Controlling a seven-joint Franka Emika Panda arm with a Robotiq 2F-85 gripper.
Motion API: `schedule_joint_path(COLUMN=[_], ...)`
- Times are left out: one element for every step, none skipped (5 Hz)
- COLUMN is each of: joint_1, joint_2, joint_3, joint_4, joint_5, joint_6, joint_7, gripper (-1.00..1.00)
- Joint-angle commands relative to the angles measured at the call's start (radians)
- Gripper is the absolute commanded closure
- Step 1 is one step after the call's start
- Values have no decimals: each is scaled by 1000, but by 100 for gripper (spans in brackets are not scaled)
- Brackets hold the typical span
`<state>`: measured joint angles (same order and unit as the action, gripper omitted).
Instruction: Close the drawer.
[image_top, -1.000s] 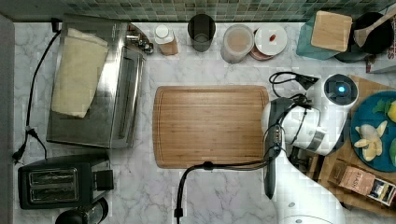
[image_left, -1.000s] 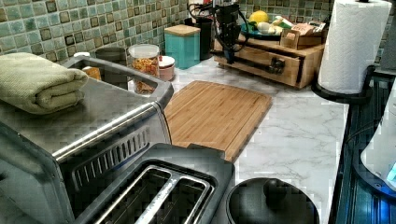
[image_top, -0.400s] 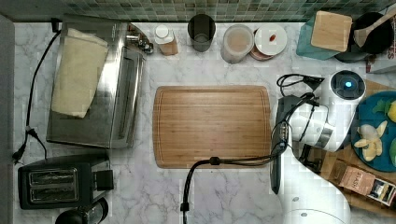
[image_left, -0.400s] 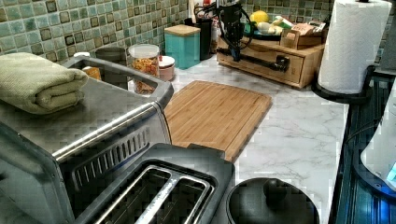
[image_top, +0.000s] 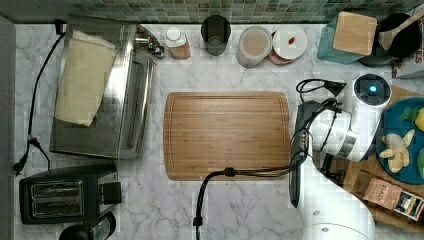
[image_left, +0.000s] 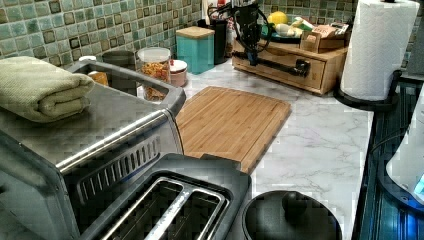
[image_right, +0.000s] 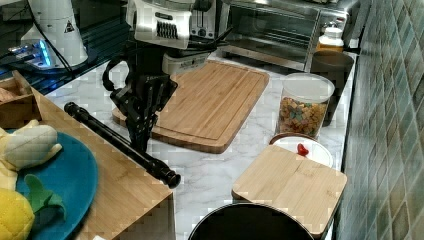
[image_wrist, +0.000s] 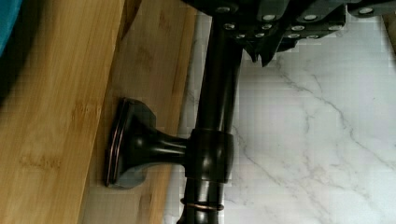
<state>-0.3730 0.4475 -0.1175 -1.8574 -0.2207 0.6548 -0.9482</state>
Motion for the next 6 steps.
schedule_joint_path(joint_1=[-146, -164, -164, -164, -164, -164], joint_2=[-4, -7, -6, -6, -7, -6], joint_3=[-185, -165, -164, -164, -164, -165], joint_4=[33, 33, 33, 34, 34, 34], joint_5=[-27, -37, -37, -37, -37, -37], joint_6=[-94, -95, -96, -95, -96, -95], joint_7=[-59, -52, -52, -52, -52, -52], gripper=[100, 100, 100, 100, 100, 100])
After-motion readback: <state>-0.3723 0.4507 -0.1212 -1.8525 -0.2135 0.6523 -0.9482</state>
